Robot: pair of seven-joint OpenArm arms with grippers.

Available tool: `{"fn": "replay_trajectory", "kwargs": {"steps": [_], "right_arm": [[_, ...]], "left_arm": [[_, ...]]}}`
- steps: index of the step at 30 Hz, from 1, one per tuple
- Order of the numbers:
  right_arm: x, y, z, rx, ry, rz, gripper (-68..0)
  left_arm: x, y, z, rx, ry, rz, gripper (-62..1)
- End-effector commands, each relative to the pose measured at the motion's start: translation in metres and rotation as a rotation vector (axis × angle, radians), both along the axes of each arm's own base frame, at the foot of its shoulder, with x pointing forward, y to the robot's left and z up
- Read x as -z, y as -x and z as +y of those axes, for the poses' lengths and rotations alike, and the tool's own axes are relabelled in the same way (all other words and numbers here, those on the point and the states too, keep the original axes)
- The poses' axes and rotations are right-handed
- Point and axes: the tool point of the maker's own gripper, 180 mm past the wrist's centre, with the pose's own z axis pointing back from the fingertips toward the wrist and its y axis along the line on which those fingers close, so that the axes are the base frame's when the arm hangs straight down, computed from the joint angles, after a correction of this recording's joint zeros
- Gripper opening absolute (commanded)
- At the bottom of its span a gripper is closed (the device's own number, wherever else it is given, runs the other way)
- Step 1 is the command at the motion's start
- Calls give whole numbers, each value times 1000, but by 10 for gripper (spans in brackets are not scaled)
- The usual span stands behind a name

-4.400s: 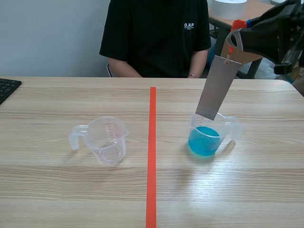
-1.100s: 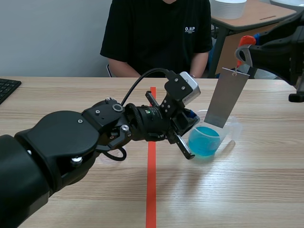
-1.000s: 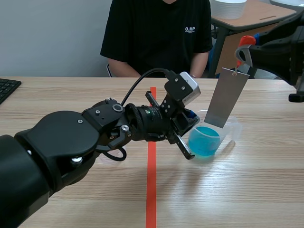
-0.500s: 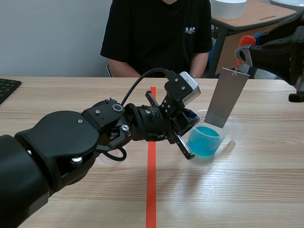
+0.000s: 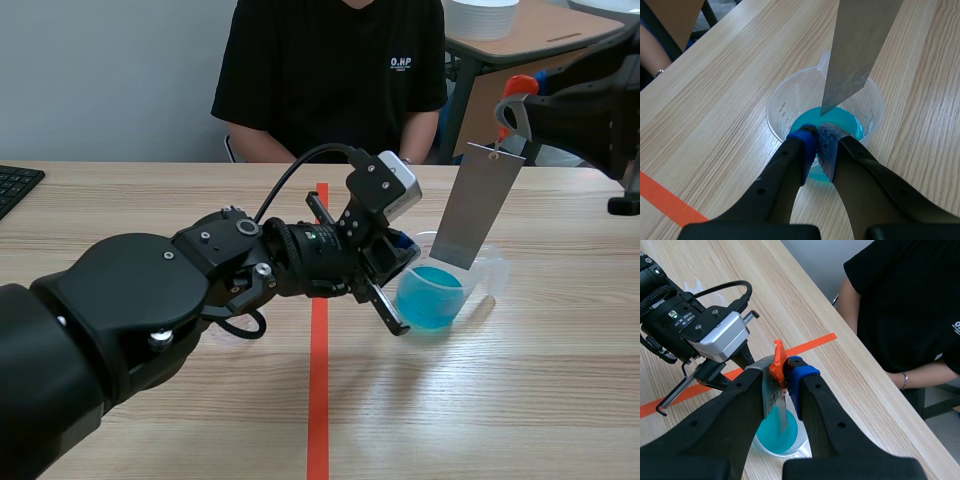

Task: Do the redox reaction experiment.
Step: 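Point at the plate with the left hand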

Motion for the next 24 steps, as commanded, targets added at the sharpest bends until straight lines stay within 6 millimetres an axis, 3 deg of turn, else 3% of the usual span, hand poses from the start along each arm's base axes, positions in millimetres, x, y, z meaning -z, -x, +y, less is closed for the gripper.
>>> {"fn": "replay_trajectory", "kwargs": {"steps": [1,6,14,19,24], "right_arm": [[-10,0,4,-25,-6,-29,-662],[-10,0,4,-25,-6,-29,-662],[-10,0,4,-25,-6,-28,-662],[-10,0,4,-24,-5,-28,-662],[-10,0,4,-24,-6,-28,-662]], "left_arm": [[-15,-6,2,-4,20,-37,-564],[-23,-3,31,-22,-1,-82,-564],[-36,16,116,-154,-39,-141,-564],[-32,45,181,-274,-103,-137,-564],[-20,89,241,-429,-138,-91,-564]]}}
